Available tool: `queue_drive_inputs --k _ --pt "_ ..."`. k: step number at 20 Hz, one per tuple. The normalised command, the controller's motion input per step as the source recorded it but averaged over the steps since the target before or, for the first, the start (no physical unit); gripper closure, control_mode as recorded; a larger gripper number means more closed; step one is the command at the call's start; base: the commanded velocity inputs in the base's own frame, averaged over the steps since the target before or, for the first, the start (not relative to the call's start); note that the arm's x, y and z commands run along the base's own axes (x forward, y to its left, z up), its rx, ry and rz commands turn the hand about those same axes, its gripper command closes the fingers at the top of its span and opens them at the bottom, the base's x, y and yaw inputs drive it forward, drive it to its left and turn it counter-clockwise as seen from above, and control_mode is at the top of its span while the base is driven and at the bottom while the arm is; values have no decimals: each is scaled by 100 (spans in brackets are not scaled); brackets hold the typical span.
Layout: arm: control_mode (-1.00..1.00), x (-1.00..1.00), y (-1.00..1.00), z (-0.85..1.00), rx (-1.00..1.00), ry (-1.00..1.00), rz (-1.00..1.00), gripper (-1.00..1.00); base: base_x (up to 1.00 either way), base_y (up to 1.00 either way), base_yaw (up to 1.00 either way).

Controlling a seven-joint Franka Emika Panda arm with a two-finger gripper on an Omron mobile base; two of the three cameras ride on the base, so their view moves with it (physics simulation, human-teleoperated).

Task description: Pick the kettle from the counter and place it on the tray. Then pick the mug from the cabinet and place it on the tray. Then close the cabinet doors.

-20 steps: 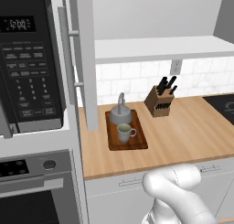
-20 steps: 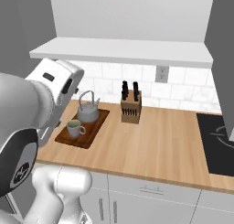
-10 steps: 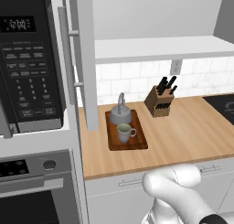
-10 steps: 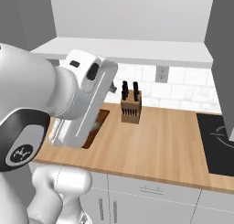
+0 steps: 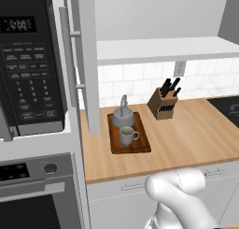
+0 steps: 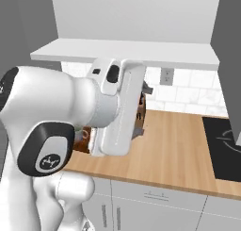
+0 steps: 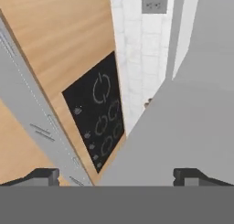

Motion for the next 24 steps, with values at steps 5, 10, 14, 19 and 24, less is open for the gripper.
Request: queue_drive_inputs --k 5,10,14,19,24 --pt "-100 -1 -42 -5 -10 -27 0 -100 0 0 0" --pt "-100 -1 -28 7 1 -14 0 -100 0 0 0" --pt "-100 0 -30 13 0 -3 -6 -100 0 0 0" --pt "-100 -10 -33 10 0 0 -21 -100 0 0 0" --pt "-100 -22 -48 6 0 -1 -6 -100 0 0 0"
